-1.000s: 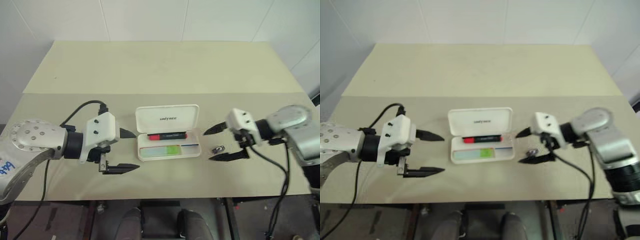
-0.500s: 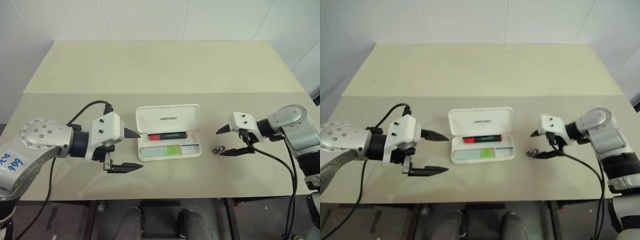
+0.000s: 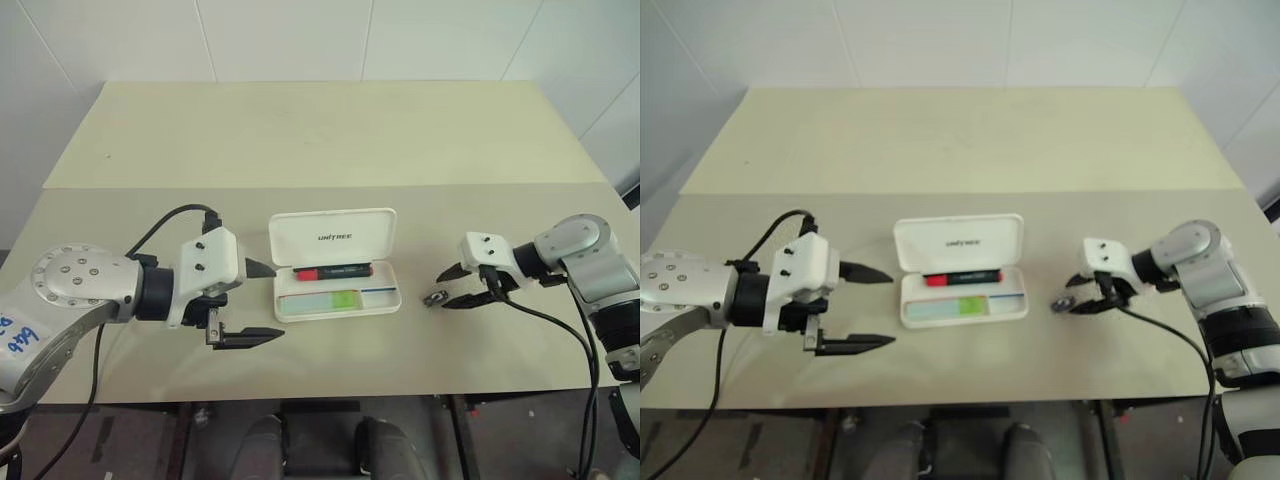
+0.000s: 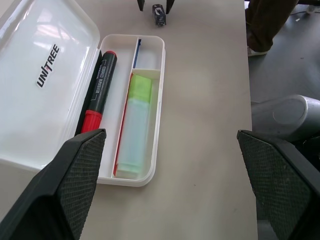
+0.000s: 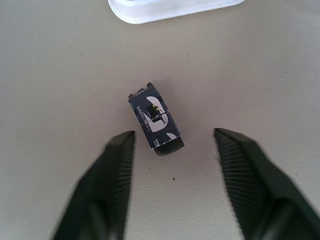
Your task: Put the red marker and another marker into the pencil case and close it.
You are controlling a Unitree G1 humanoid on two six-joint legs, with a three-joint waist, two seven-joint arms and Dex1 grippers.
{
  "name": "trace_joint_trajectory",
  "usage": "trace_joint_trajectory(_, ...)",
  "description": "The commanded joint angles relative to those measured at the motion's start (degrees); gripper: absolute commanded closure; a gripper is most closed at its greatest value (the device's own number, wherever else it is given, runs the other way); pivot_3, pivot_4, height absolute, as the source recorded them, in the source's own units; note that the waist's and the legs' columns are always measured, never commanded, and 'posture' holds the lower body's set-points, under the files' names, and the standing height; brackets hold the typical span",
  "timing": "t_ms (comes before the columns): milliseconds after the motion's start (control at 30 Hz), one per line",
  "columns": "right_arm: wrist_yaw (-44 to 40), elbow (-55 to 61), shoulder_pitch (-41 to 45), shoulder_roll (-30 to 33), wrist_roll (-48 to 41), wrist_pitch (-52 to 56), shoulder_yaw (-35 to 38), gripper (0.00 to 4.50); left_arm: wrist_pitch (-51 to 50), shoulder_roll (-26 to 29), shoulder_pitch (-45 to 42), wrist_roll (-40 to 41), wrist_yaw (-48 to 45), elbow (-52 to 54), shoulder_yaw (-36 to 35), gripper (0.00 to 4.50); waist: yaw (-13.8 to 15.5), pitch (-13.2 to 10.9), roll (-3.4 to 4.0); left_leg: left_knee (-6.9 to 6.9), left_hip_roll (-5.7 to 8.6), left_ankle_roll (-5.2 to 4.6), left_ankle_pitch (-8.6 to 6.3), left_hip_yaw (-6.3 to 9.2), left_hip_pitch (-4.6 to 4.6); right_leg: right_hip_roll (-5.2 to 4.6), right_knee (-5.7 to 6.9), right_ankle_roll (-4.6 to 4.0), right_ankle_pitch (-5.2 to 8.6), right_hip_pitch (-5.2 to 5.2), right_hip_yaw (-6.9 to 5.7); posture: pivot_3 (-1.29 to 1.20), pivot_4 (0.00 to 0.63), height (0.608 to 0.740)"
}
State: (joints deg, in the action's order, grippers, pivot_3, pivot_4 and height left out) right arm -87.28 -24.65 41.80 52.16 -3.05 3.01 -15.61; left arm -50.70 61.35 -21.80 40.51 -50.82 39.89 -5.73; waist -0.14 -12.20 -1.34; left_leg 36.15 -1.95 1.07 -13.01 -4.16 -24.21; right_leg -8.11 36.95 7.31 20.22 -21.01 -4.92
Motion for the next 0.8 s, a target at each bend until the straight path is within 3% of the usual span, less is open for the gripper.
trace_joint_trajectory(33, -3.4, 2.2, 0.0, 0.2, -0.9, -0.2, 0.4, 3.59, 0.0, 0.4, 0.3, 0.9, 0.2, 1.1, -1.8, 0.0, 0.0, 0.0, 0.0, 0.0, 0.0, 0.0, 0.0, 0.0, 0.0, 0.0, 0.0, 0.0, 0.0, 0.0, 0.0, 0.0, 0.15, 0.74)
trace_joint_trajectory(167, -4.7, 4.3, -0.3, 0.8, -1.8, 0.0, 0.4, 4.29, 0.2, 0.5, 0.2, 0.5, 0.1, 0.6, -1.7, 0.0, 0.0, 0.0, 0.0, -0.01, 0.0, 0.0, 0.0, 0.0, 0.0, 0.0, 0.0, 0.0, 0.0, 0.0, 0.0, 0.0, 0.15, 0.74)
trace_joint_trajectory(467, -5.0, 5.3, 0.0, 1.5, -2.8, 0.6, 0.9, 4.33, 0.8, 0.4, -0.2, -0.3, -0.1, -0.3, -0.9, 0.0, 0.0, 0.0, 0.0, 0.0, 0.0, 0.0, 0.0, 0.0, 0.0, 0.0, 0.0, 0.0, 0.0, 0.0, 0.0, 0.0, 0.15, 0.74)
trace_joint_trajectory(667, -5.2, 13.0, 0.6, 4.9, -14.6, 5.2, 1.0, 4.33, 1.0, 0.7, 0.4, -0.2, -0.7, -0.1, -1.2, 0.0, 0.0, 0.0, 0.01, 0.0, 0.0, 0.0, 0.0, 0.0, -0.01, 0.0, 0.0, 0.0, 0.0, 0.0, 0.01, 0.0, 0.15, 0.74)
trace_joint_trajectory(800, -4.7, 18.6, 0.5, 2.8, -15.6, 7.9, -0.1, 4.33, 1.0, 0.3, -0.3, -0.6, -0.3, -0.2, -0.3, 0.0, -0.1, 0.0, 0.0, 0.02, -0.02, 0.0, 0.0, 0.0, 0.01, 0.0, 0.03, 0.0, 0.0, 0.0, 0.03, 0.0, 0.15, 0.74)
